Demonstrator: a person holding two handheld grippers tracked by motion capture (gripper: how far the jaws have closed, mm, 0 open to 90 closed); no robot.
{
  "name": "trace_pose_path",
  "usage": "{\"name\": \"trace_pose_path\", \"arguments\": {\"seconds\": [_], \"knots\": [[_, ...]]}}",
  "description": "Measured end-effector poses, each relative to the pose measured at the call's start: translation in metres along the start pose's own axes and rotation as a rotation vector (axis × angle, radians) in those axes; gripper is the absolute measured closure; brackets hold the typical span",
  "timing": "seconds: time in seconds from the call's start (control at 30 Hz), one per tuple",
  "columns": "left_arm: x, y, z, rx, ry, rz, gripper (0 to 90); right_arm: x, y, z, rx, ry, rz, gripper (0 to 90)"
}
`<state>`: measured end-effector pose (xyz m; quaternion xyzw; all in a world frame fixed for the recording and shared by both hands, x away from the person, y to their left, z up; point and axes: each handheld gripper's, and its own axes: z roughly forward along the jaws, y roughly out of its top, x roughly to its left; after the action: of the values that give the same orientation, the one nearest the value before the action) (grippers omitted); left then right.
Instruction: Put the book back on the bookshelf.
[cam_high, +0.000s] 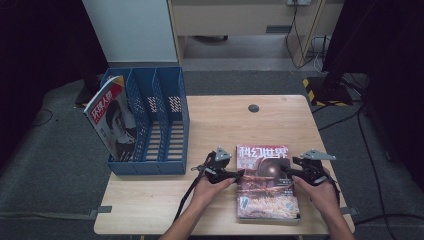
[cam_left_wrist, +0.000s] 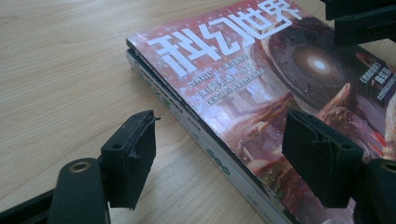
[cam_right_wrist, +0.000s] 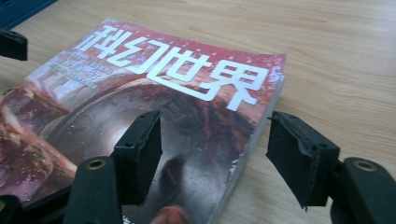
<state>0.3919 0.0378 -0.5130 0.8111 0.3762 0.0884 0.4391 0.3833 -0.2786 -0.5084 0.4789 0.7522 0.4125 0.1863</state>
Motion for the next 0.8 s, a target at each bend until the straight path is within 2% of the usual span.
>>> {"name": "trace_pose_path", "arguments": {"seconds": [0.13,0.53,0.8], "knots": [[-0.005,-0.004,0.004,0.011,-0.009,0.001,25.0,0.004,-0.001,0.005,0.012,0.026,-0.018,29.2],[-0.010,-0.005,0.006,0.008,-0.014,0.011,24.3,0.008,-0.003,0.007,0.026,0.031,-0.048,21.6],[-0.013,-0.007,0.011,0.010,-0.070,-0.019,24.4,0.008,-0.003,0.007,0.029,0.030,-0.074,23.6]]}}
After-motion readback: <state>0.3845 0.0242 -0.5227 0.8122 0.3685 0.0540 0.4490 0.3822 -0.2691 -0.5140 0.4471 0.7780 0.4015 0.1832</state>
